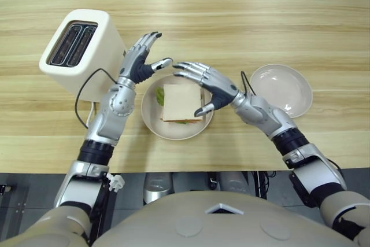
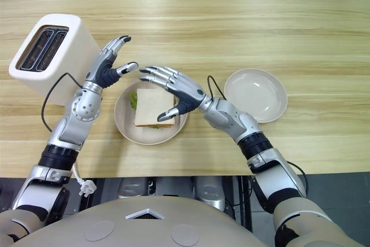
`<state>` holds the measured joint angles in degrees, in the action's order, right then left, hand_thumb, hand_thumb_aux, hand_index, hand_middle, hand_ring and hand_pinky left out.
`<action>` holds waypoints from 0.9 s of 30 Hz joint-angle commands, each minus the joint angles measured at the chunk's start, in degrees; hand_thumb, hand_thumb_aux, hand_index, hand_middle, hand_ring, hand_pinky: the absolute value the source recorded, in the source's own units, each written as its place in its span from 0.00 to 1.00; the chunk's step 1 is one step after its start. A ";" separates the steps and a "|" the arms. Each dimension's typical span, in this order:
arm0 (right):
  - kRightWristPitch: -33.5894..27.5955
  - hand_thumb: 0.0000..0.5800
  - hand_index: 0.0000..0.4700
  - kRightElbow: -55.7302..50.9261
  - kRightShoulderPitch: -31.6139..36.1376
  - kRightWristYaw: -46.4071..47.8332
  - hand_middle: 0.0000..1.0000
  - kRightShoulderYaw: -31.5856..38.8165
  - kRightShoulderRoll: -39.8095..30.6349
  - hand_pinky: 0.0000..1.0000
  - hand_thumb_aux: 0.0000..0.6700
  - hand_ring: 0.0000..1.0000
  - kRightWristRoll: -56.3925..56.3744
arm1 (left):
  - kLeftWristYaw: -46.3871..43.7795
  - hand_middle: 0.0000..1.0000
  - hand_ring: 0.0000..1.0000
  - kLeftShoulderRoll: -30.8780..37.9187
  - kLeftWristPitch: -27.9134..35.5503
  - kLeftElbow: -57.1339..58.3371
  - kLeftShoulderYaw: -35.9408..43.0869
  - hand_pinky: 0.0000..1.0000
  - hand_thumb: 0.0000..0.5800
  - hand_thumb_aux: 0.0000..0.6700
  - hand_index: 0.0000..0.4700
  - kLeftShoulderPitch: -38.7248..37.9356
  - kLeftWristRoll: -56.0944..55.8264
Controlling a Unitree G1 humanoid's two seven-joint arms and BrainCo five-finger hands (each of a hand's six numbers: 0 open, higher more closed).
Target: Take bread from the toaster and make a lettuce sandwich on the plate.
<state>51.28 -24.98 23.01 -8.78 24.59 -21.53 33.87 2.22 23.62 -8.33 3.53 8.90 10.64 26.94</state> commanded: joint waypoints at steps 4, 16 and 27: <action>-2.90 1.00 0.98 4.56 -5.61 18.55 1.00 -0.64 -1.07 1.00 1.00 1.00 -32.52 | -12.59 1.00 1.00 1.14 -3.14 -17.26 -2.58 1.00 1.00 1.00 0.98 -8.75 -17.53; -20.20 1.00 0.98 17.22 -18.18 56.99 1.00 3.49 -14.11 1.00 1.00 1.00 -46.04 | -41.63 1.00 1.00 16.94 -3.51 -16.28 -2.78 1.00 1.00 1.00 0.98 -29.07 -35.83; -15.17 1.00 0.98 5.91 -12.95 48.41 1.00 6.11 -11.24 1.00 1.00 1.00 -16.38 | -35.62 1.00 1.00 17.06 -4.69 -6.18 7.05 1.00 1.00 1.00 0.98 -21.26 -6.57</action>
<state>34.88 -16.89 8.35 43.07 30.27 -33.38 11.22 -34.59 40.60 -13.81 -4.89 13.27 -11.37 13.83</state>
